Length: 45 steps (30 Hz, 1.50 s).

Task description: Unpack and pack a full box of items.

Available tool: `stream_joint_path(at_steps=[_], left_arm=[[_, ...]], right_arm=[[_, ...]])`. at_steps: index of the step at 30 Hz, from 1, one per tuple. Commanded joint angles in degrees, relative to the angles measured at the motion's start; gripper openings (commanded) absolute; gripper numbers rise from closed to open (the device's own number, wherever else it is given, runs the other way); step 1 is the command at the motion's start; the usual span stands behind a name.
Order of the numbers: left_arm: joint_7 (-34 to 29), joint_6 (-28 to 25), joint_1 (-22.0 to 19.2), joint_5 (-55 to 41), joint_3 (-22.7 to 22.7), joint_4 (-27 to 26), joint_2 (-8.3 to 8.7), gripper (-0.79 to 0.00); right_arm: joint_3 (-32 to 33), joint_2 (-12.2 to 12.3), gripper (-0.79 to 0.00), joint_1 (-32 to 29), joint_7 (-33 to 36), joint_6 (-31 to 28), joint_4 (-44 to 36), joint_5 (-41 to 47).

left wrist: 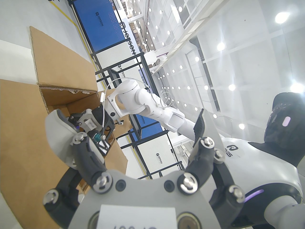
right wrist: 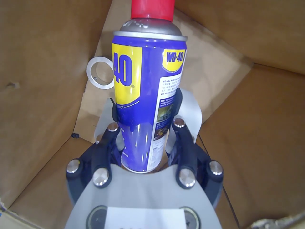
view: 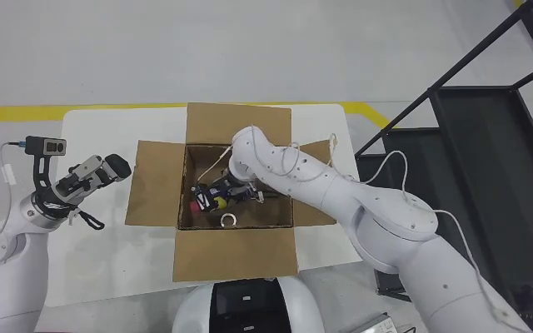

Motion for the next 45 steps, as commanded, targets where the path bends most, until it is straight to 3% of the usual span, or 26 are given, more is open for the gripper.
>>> stream_joint_path(at_steps=[1,7,14,20,22,45], left_arm=[[0.00,0.00,0.00,0.00,0.00,0.00,0.00,0.000],[0.00,0.00,0.00,0.00,0.00,0.00,0.00,0.000],[0.00,0.00,0.00,0.00,0.00,0.00,0.00,0.000],[0.00,0.00,0.00,0.00,0.00,0.00,0.00,0.000],[0.00,0.00,0.00,0.00,0.00,0.00,0.00,0.000],[0.00,0.00,0.00,0.00,0.00,0.00,0.00,0.000]], right_arm=[[2.11,2.22,-0.785,-0.30,0.52,0.19,-3.11,1.09],[10.70,10.48,-0.785,-5.95,2.45,2.91,-16.71,1.36],[26.53,20.85,-0.785,-21.16,3.08,5.47,-36.36,-2.33],[38.94,25.86,-0.785,-34.51,-3.81,7.67,-48.76,-6.87],[40.66,26.42,-0.785,-36.54,-6.21,8.25,-50.01,-8.18],[40.69,26.41,-0.785,-36.91,-6.65,8.88,-50.09,-8.21]])
